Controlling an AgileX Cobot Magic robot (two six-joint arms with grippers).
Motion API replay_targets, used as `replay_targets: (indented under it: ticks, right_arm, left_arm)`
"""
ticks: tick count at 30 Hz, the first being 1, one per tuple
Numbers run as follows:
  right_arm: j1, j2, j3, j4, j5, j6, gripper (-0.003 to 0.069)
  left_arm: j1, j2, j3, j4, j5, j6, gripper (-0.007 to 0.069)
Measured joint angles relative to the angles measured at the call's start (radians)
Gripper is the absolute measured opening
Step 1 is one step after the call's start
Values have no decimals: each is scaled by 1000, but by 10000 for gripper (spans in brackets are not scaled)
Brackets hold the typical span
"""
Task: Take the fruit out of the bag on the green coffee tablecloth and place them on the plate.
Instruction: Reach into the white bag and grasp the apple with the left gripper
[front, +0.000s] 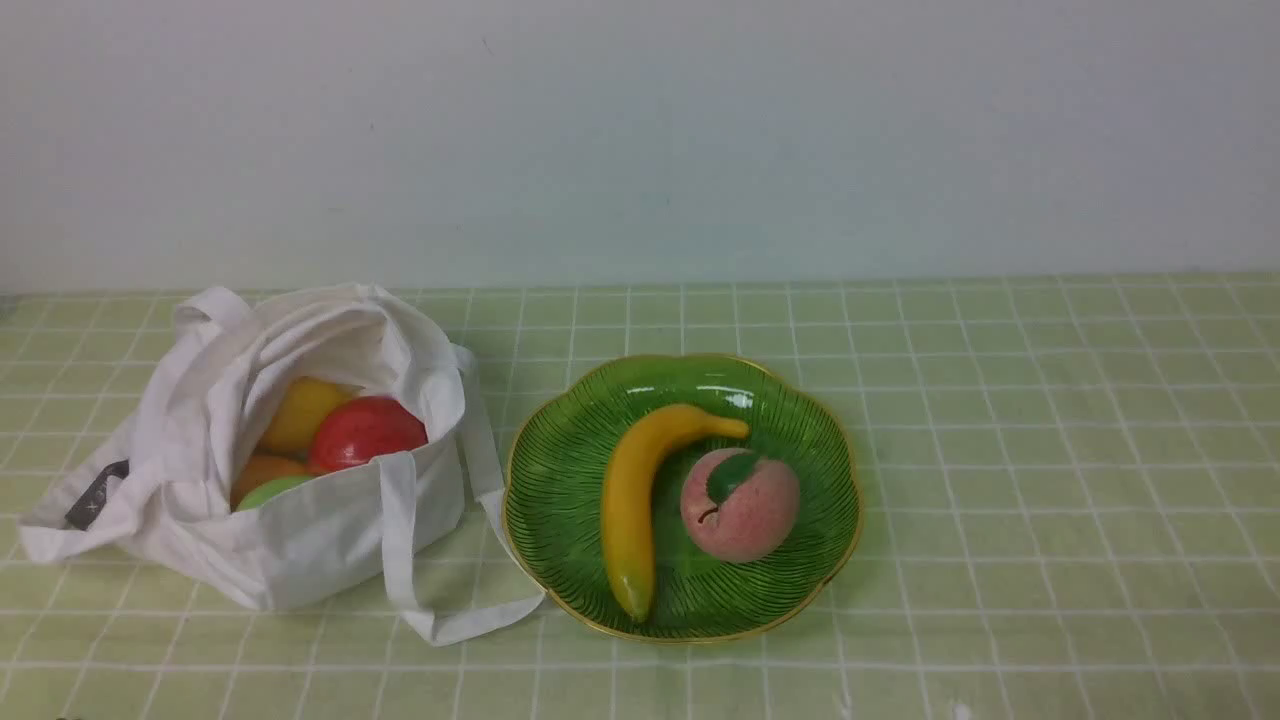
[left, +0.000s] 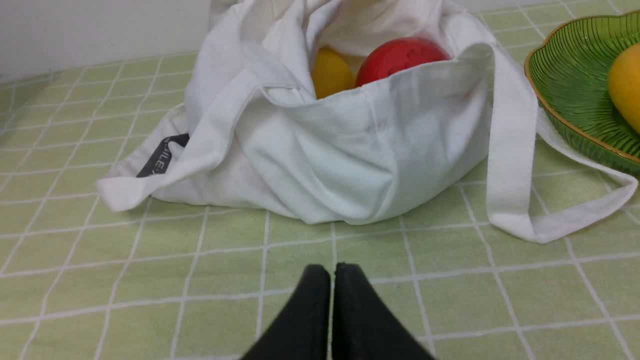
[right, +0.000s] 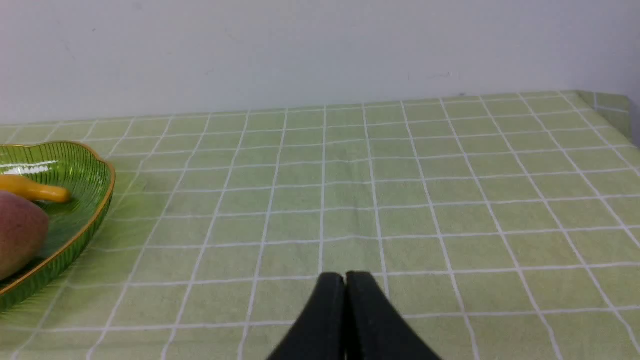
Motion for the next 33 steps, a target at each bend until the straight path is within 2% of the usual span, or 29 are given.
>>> replay_targets:
  ticks: [31,33]
  right_arm:
    - [0,0,0,0,0,0,-10]
    - [0,0,0,0,0,0,-10]
  left_arm:
    - [0,0,0,0,0,0,-7]
    - [0,0,1,-48,-21,-22,-7]
